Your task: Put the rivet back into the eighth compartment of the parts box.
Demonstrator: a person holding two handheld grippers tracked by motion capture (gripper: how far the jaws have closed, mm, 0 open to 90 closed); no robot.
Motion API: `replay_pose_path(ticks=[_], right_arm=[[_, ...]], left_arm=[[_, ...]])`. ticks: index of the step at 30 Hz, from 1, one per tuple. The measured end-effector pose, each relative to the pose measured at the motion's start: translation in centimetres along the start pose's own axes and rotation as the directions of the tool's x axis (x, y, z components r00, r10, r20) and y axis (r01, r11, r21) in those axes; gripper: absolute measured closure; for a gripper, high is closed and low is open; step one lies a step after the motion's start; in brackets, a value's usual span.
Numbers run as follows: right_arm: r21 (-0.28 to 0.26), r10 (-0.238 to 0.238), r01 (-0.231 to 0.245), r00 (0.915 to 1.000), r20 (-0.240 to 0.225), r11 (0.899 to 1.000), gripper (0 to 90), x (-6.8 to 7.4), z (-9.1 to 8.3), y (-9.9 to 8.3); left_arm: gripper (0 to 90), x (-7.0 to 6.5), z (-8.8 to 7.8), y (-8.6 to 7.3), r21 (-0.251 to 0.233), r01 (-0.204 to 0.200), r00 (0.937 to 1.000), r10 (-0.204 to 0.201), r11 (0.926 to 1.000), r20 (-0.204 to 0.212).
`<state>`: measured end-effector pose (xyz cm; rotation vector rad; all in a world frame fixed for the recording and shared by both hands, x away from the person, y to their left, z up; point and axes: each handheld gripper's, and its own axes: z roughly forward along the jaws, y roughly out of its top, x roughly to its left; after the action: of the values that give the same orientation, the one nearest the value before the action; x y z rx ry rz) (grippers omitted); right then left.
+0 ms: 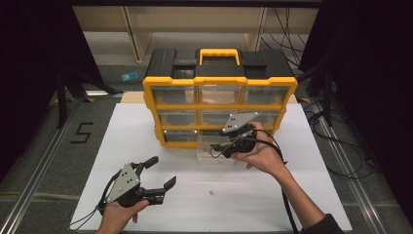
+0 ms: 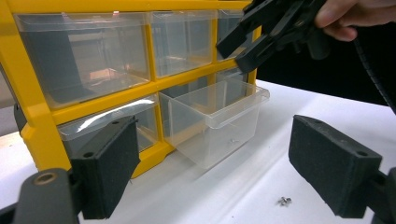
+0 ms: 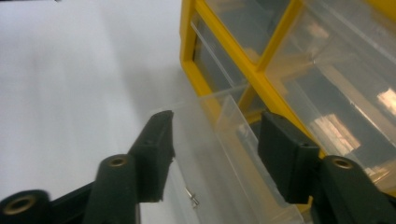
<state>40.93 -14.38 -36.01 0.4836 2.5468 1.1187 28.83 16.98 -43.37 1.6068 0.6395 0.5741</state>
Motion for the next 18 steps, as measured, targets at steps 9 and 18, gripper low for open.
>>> replay_pose_path(ticks=[9, 18], right_arm=[[-0.012, -0.050, 0.050, 0.9976, -0.047, 0.999, 37.2, 2.8, -1.4, 0.4], [0.017, -0.054, 0.056, 0.9937, -0.098, 0.998, 34.3, 5.0, -1.2, -0.4]], left_arm=[[16.4, 0.0, 0.0, 0.0, -0.001, 0.001, 1.0000, -0.001, 1.0000, -0.001], [16.4, 0.0, -0.1, 0.0, -0.002, 0.002, 1.0000, -0.002, 1.0000, -0.005]])
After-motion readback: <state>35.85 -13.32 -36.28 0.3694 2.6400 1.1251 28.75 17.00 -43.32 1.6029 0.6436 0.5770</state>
